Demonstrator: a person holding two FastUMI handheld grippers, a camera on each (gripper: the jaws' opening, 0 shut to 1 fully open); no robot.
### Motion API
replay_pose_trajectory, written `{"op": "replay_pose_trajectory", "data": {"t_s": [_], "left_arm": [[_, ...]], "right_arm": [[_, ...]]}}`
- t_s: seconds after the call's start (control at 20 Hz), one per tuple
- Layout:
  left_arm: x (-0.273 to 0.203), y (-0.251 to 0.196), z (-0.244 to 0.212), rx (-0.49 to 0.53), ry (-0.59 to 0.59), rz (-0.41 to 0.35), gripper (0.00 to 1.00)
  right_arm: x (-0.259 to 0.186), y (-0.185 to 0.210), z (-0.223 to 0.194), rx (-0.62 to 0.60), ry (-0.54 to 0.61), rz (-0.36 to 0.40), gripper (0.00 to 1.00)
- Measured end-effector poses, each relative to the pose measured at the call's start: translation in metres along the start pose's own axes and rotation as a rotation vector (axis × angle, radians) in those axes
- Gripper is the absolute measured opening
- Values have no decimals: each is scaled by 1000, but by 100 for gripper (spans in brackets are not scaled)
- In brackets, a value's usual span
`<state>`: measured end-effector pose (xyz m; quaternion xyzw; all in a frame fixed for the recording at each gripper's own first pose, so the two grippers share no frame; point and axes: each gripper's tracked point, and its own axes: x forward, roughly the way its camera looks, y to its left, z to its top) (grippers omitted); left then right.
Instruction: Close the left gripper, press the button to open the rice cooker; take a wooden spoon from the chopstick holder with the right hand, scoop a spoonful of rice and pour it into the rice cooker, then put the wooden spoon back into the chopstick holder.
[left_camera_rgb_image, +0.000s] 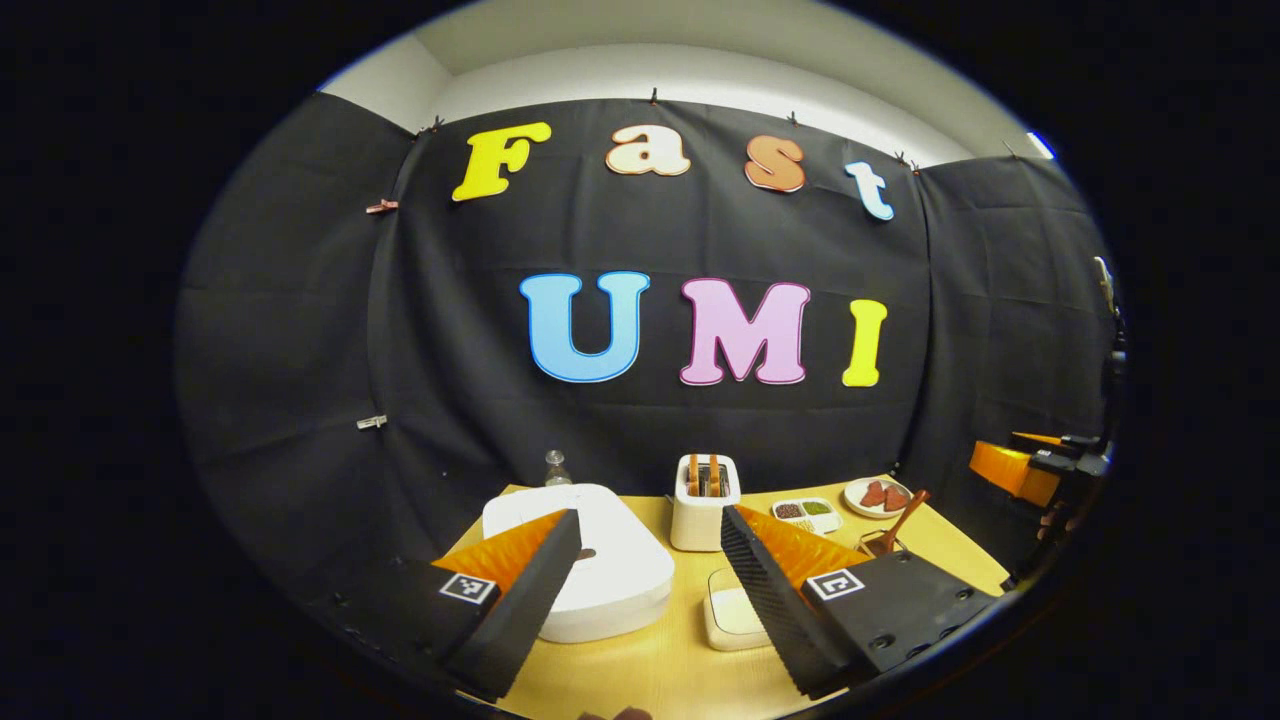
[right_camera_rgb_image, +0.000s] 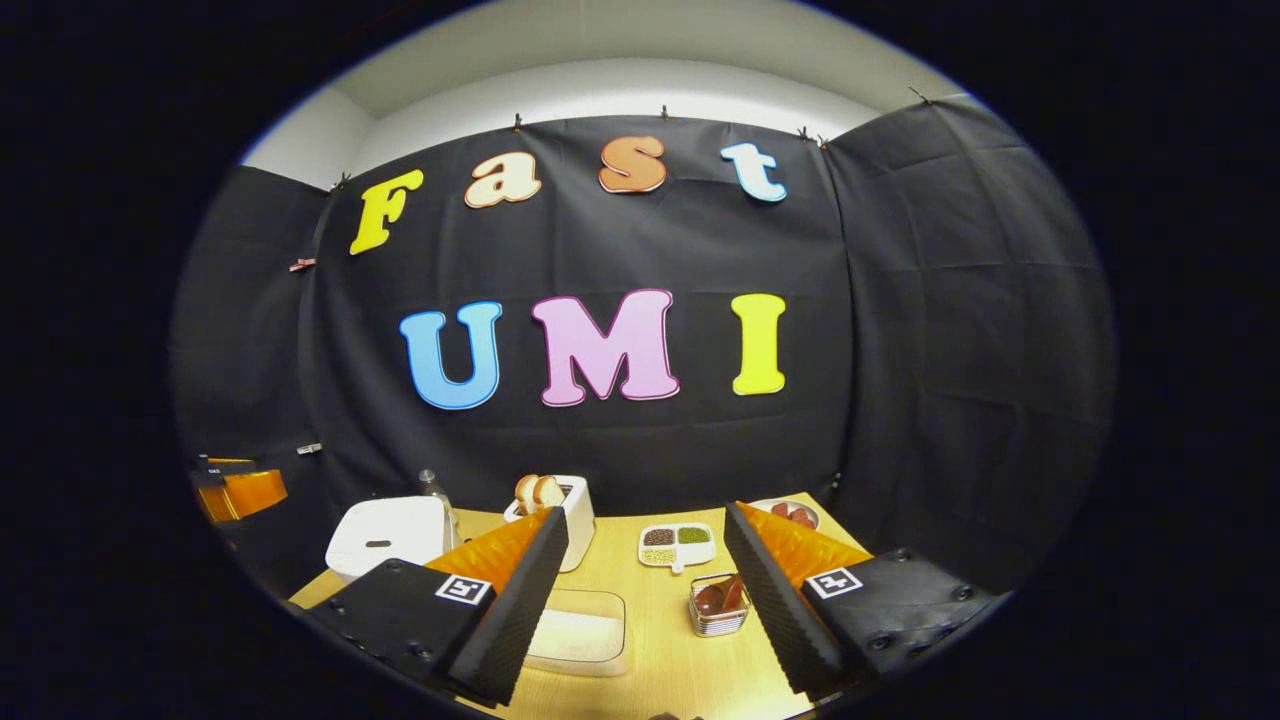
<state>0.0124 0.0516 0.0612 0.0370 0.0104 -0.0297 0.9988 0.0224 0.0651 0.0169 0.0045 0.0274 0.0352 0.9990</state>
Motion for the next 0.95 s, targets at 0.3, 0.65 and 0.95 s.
{"op": "replay_pose_trajectory", "data": {"t_s": [0.3,0.65,0.95], "left_arm": [[-25,18,-6,-24,-35,-38,97],[-36,38,-38,-105,40,-13,98],[-33,53,-53,-136,98,20,95]], "right_arm": [[-40,8,-14,2,-18,-63,98],[-37,29,-6,25,-23,-37,98],[-40,25,-9,44,-12,-56,98]]}}
